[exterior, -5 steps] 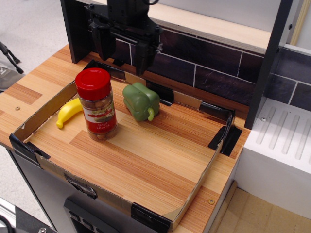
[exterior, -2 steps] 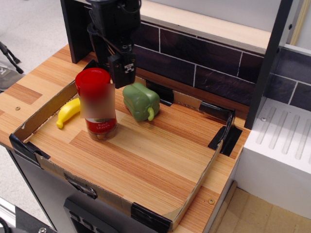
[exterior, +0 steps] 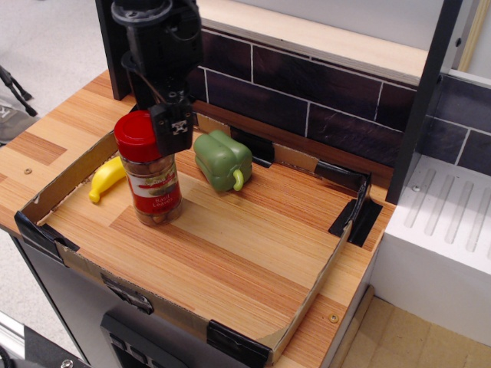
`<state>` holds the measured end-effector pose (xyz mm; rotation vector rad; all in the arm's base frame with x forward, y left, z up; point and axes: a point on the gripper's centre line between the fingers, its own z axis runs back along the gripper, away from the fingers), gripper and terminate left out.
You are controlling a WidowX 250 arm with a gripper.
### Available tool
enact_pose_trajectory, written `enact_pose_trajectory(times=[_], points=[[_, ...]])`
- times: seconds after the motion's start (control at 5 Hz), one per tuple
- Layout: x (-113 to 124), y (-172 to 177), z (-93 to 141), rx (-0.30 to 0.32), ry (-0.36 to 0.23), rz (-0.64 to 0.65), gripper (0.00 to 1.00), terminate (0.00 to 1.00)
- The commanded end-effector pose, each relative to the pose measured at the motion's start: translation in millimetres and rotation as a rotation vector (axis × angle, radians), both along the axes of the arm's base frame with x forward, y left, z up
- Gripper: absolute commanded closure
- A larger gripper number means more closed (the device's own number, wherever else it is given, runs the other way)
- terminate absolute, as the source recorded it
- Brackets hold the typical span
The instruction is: Topple basil bottle
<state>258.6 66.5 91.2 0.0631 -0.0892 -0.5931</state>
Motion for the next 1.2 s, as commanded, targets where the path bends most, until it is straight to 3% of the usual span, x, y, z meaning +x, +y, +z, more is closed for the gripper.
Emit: enact_pose_trajectory(times=[0.0,1.0], points=[[1,16,9,0.045,-0.054,-0.026,0.0,0.0],[-20,25,6,0.066,-0.018,-0.093,0.0,0.0]])
